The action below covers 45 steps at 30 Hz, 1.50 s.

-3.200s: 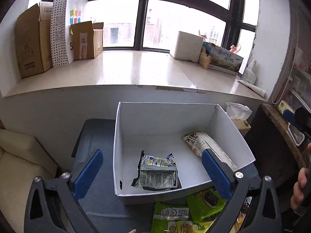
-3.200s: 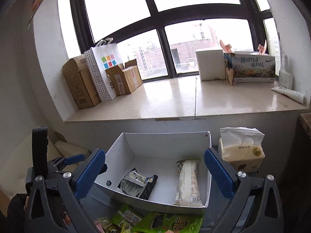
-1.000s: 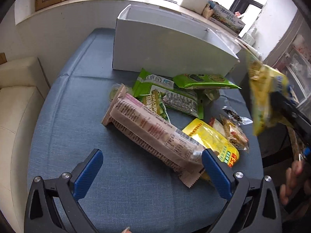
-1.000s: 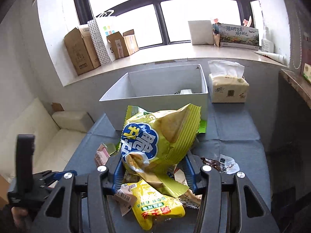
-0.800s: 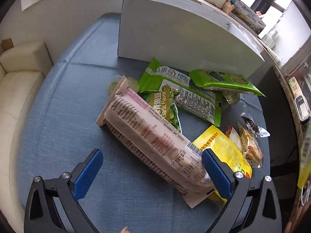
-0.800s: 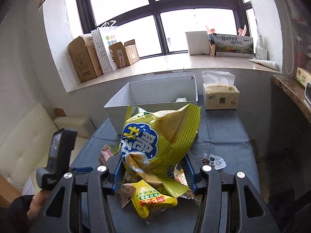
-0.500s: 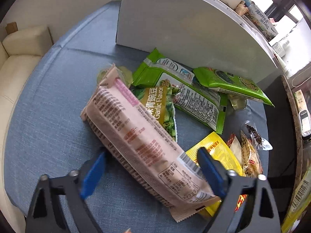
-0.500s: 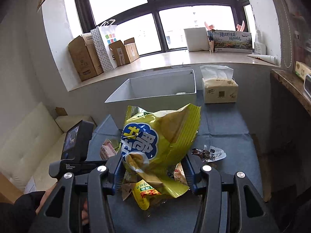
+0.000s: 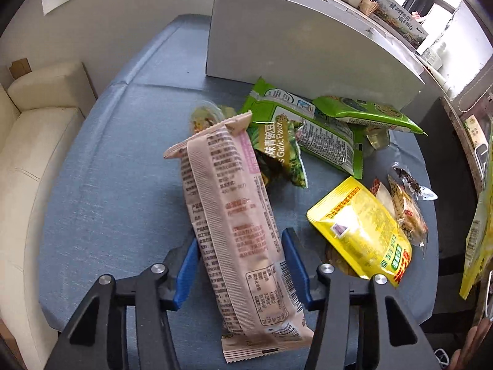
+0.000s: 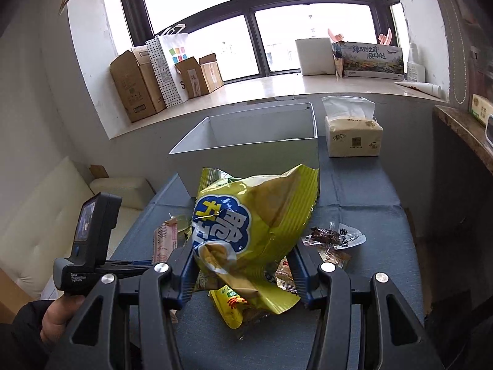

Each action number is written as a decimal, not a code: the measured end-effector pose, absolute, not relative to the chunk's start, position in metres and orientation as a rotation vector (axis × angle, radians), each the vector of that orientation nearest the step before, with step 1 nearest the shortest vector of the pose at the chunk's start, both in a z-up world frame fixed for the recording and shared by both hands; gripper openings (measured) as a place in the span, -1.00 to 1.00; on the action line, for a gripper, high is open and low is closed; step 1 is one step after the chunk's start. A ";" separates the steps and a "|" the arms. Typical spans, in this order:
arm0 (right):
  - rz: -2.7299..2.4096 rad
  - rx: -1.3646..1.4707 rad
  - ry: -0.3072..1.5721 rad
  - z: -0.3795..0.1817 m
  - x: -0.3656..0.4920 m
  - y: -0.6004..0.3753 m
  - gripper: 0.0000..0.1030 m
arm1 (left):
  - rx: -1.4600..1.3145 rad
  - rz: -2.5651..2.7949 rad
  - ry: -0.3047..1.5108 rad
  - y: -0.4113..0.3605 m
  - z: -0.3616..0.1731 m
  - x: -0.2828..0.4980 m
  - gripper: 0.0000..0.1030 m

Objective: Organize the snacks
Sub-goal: 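Lift both snacks into the white box and release them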

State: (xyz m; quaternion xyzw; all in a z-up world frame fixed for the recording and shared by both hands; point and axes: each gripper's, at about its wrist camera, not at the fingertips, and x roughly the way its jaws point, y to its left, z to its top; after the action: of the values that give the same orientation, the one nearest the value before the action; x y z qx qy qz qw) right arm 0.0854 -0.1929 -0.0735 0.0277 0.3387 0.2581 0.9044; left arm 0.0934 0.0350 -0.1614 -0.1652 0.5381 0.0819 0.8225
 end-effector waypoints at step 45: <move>0.474 0.180 0.799 -0.069 0.347 -0.142 1.00 | -0.118 0.092 0.887 0.071 -0.037 0.344 1.00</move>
State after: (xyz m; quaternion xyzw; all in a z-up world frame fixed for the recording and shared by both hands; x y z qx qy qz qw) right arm 0.3466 -0.1417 -0.0690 0.0865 0.3846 0.2284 0.8902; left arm 0.3445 0.0706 -0.0374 -0.0571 0.4288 0.0444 0.9005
